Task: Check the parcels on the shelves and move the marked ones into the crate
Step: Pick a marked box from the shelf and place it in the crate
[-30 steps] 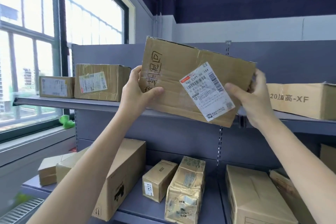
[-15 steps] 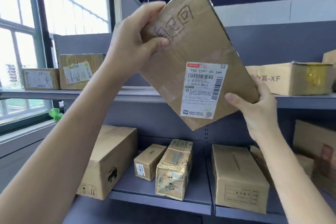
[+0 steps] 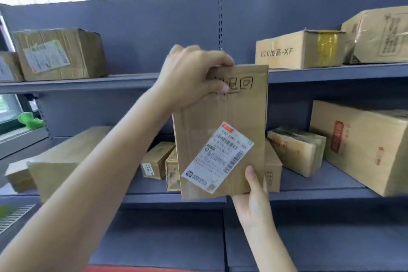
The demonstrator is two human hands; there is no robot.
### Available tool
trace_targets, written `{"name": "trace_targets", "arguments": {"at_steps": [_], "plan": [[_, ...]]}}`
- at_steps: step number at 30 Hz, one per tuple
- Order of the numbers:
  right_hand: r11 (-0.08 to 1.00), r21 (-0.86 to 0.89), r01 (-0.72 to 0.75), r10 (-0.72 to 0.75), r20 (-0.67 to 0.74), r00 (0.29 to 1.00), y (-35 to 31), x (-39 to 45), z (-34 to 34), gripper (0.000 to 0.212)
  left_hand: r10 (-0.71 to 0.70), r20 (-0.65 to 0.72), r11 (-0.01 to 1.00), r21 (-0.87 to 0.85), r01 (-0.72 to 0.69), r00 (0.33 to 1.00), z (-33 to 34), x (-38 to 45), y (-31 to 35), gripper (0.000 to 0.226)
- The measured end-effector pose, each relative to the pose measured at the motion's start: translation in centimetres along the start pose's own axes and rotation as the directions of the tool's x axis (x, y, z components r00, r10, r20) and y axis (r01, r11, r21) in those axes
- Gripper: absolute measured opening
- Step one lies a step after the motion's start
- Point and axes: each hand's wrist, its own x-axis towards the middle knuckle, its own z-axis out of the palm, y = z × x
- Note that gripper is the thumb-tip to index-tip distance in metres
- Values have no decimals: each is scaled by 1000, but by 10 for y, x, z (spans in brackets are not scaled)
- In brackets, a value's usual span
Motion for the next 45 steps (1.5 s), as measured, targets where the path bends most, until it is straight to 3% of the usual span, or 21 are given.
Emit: {"name": "trace_targets", "arguments": {"at_steps": [6,9,12,14,17,19,22,26,29,32,33,35,38,41,45], "plan": [[992,-31,-120,109,-228,967,23,-32,-70,58,-75,212,987,-122,103,974,75,-44,3,47],[988,-71,-138,108,-324,940,28,-44,-94,59,-144,171,972,-163,172,975,114,-72,1,63],[979,-101,-178,120,-422,899,30,-52,-112,61,-367,82,902,-215,376,927,149,-110,5,96],[973,-99,-210,138,-480,866,30,-56,-126,54,-562,108,730,-402,553,820,171,-148,10,111],[954,-119,-274,170,-537,827,33,-64,-146,40,-650,411,242,-685,687,639,206,-214,23,103],[928,-173,-330,189,-546,816,38,-70,-160,34,-579,594,-25,-698,716,559,228,-254,40,79],[804,-376,-461,181,-584,791,47,-83,-184,32,-610,695,-247,-623,743,380,251,-298,64,60],[448,-666,-596,226,-561,796,57,-100,-225,52,-563,775,-334,-532,779,288,276,-349,77,48],[159,-740,-653,282,-600,748,71,-113,-261,79,-555,820,-400,-407,822,136,307,-396,93,43],[102,-697,-710,309,-656,688,91,-132,-300,73,-567,822,-439,-259,861,-42,344,-448,110,35],[78,-674,-734,318,-681,659,98,-138,-315,74,-556,829,-460,-238,855,-69,356,-465,116,30],[28,-643,-766,315,-722,617,112,-148,-348,80,-537,839,-441,-194,876,-84,378,-494,128,24],[-57,-652,-756,292,-735,612,132,-158,-399,68,-439,892,-441,-113,890,-104,410,-531,139,39],[-77,-628,-774,283,-758,587,141,-150,-444,47,-304,948,-408,-41,912,-93,444,-559,143,57],[-89,-609,-788,214,-784,582,155,-132,-508,49,-241,969,-337,-23,941,-63,492,-583,153,69]]}}
